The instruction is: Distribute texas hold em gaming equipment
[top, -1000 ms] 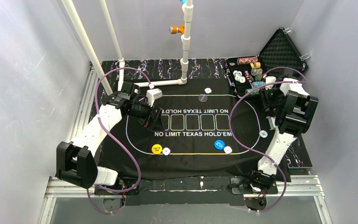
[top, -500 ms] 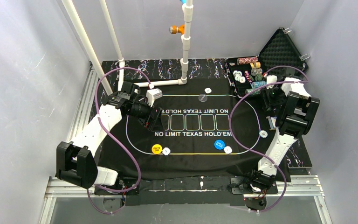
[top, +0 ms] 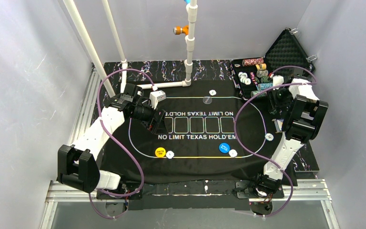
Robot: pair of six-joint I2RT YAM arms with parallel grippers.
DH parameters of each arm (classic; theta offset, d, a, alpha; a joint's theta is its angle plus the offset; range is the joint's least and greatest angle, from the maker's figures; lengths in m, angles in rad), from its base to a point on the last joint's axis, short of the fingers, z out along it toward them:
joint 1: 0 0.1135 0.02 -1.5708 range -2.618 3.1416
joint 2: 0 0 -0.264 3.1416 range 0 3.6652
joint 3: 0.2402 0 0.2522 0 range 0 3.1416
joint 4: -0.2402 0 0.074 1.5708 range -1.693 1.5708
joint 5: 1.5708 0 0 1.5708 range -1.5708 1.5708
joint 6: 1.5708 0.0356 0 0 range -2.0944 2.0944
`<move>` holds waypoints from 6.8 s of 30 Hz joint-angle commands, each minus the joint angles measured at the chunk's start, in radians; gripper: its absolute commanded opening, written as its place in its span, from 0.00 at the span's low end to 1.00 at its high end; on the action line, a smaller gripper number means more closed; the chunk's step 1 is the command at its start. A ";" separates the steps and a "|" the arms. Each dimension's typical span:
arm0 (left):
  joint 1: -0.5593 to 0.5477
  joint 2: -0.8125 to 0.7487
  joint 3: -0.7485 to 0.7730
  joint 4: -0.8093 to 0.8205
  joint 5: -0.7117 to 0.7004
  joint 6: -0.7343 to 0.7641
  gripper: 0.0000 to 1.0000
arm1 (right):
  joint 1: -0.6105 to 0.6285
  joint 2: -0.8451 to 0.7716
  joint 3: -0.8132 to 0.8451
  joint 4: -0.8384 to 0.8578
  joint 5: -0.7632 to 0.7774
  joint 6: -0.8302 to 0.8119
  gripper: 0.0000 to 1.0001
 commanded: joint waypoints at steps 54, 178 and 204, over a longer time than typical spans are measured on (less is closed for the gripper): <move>0.010 -0.016 0.015 -0.037 0.061 0.016 0.98 | 0.699 0.368 0.512 0.186 0.024 0.300 0.56; 0.018 -0.037 0.017 -0.033 0.083 -0.008 0.99 | 0.479 -0.457 -0.309 -0.121 -0.249 -0.049 0.39; 0.041 -0.039 0.022 -0.043 0.098 -0.007 0.99 | 1.070 -0.553 -0.635 0.005 -0.101 -0.048 0.40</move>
